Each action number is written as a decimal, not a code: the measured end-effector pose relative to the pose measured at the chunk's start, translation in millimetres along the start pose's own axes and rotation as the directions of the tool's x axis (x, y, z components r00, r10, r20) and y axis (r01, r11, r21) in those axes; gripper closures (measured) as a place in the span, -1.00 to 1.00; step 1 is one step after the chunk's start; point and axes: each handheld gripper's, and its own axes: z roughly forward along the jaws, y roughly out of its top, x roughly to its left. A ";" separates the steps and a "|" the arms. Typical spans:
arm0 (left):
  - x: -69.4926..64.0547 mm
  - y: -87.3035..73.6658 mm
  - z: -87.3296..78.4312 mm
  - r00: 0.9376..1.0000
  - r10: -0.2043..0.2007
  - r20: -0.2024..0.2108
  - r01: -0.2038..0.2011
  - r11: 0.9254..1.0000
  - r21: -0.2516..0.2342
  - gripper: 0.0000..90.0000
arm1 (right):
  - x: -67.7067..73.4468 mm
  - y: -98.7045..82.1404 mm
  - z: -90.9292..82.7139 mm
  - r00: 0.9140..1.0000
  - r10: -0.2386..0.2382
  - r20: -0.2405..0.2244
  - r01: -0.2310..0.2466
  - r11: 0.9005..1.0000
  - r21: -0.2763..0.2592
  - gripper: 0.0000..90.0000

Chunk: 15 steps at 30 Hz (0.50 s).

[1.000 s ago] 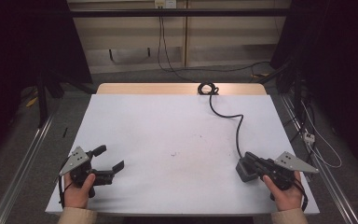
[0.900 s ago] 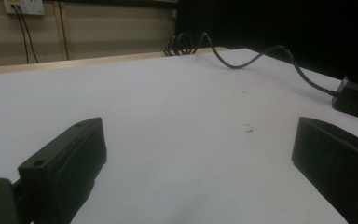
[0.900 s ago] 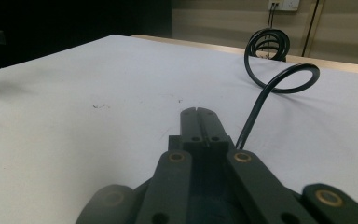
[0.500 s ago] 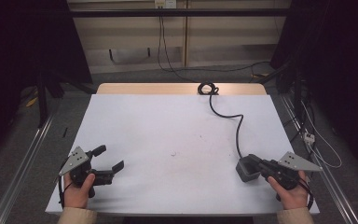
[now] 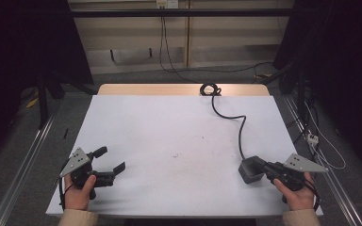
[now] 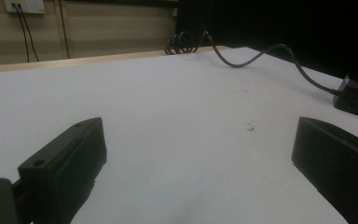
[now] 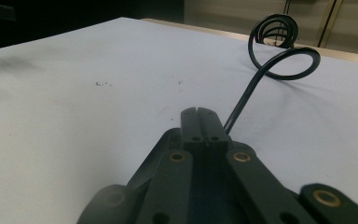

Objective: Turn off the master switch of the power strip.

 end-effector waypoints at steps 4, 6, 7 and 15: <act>-0.1 0.0 0.1 1.000 0.000 0.000 0.000 1.000 0.001 -0.94 | 0.8 -0.1 -0.3 1.000 -0.002 -0.011 0.002 1.000 0.013 1.00; -0.4 -0.2 0.4 1.000 0.001 0.000 -0.001 1.000 0.002 -0.94 | 1.2 -0.1 0.0 1.000 -0.009 -0.012 0.010 1.000 0.021 1.00; -0.4 -0.2 0.5 1.000 0.000 0.001 0.000 1.000 0.001 -0.94 | 1.6 -0.1 0.1 1.000 -0.010 -0.013 0.011 1.000 0.024 1.00; -0.1 -0.6 0.7 1.000 0.002 0.000 -0.002 1.000 0.005 -0.94 | 0.3 -1.6 -1.8 1.000 -0.007 -0.018 0.008 0.999 0.034 1.00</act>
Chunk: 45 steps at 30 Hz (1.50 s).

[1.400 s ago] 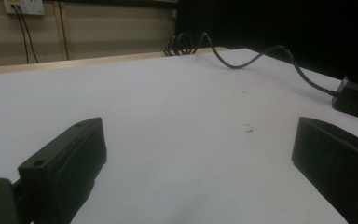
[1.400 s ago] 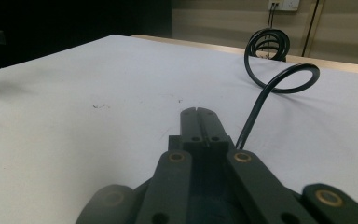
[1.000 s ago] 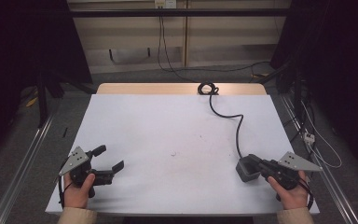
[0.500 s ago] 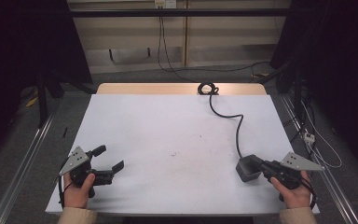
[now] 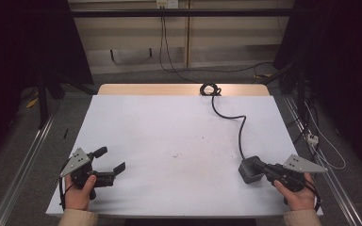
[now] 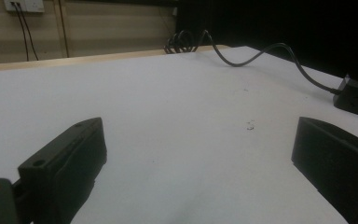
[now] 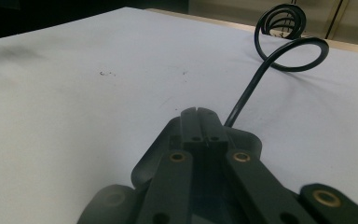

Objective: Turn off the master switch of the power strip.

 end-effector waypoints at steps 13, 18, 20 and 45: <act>0.0 -0.4 0.6 1.000 -0.002 -0.001 0.002 1.000 0.003 -0.94 | -1.1 -2.2 -5.4 1.000 0.005 -0.003 -0.005 1.000 0.007 1.00; 0.0 -0.8 1.0 1.000 -0.006 0.000 0.006 1.000 0.004 -0.94 | -1.5 -2.9 -7.1 1.000 0.005 -0.001 -0.005 1.000 0.006 1.00; -0.2 -0.8 1.2 1.000 -0.006 -0.001 0.006 1.000 0.005 -0.94 | -1.2 -3.3 -7.6 1.000 0.005 -0.003 -0.005 1.000 0.009 1.00; 0.6 -1.6 1.0 1.000 -0.014 -0.006 0.014 1.000 0.004 -0.94 | 0.5 -4.7 -7.2 1.000 -0.013 -0.017 0.013 1.000 0.018 1.00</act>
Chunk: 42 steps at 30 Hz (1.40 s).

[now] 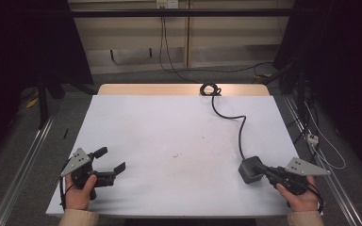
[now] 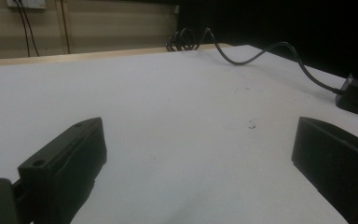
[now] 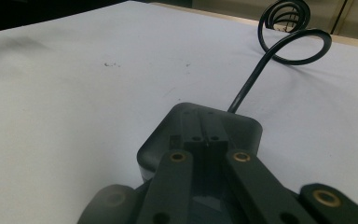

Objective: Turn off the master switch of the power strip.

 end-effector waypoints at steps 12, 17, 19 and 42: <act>-0.4 -0.2 -0.3 1.000 0.000 -0.003 0.000 1.000 0.002 -0.94 | -1.1 -1.5 -0.2 0.999 0.038 -0.002 -0.038 0.999 -0.004 1.00; -0.6 -0.3 -0.4 1.000 0.004 -0.002 -0.004 1.000 0.004 -0.94 | -1.5 -2.6 0.3 0.999 0.045 -0.005 -0.045 0.999 -0.013 1.00; -0.5 -0.2 -0.6 1.000 0.004 -0.004 -0.004 1.000 0.003 -0.94 | -1.3 -2.6 0.3 0.999 0.044 -0.004 -0.044 0.999 -0.013 1.00; -1.6 -0.5 -0.8 1.000 0.006 -0.006 -0.006 1.000 0.004 -0.94 | -0.9 -3.1 0.1 0.998 0.058 0.001 -0.058 0.998 -0.013 1.00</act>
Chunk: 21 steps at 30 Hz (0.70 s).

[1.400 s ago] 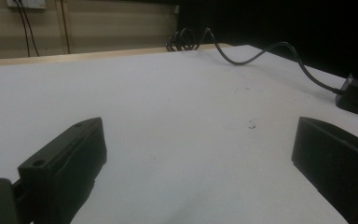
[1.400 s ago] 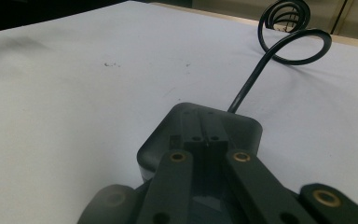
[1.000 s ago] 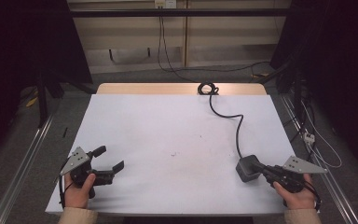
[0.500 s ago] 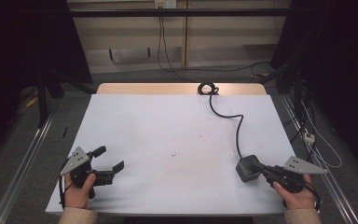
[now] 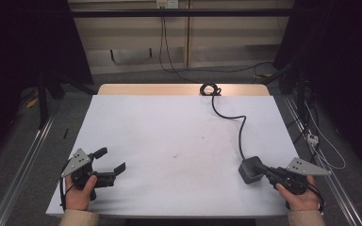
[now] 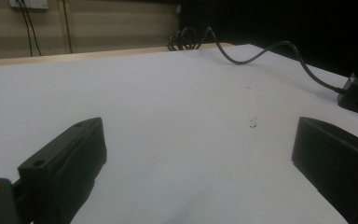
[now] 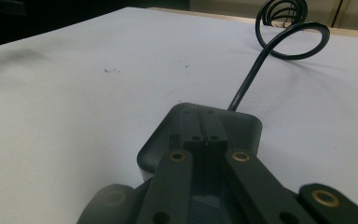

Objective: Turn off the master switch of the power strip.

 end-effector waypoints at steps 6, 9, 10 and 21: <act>-0.8 -0.1 0.1 1.000 -0.002 -0.001 0.002 1.000 -0.001 -0.94 | 0.8 -0.5 -0.1 1.000 -0.017 0.004 0.017 1.000 -0.003 1.00; -1.0 -0.1 0.1 1.000 0.000 -0.002 0.000 1.000 -0.001 -0.94 | 1.9 0.6 0.0 1.000 -0.025 0.012 0.025 1.000 0.006 1.00; -1.2 -0.2 0.2 1.000 -0.001 -0.002 0.001 1.000 -0.001 -0.94 | 1.8 0.7 0.0 1.000 -0.023 0.012 0.023 1.000 0.006 1.00; -2.6 -0.4 1.1 1.000 0.001 -0.003 -0.001 1.000 0.002 -0.94 | 2.7 -0.5 -0.3 0.999 -0.040 0.014 0.040 0.999 0.008 1.00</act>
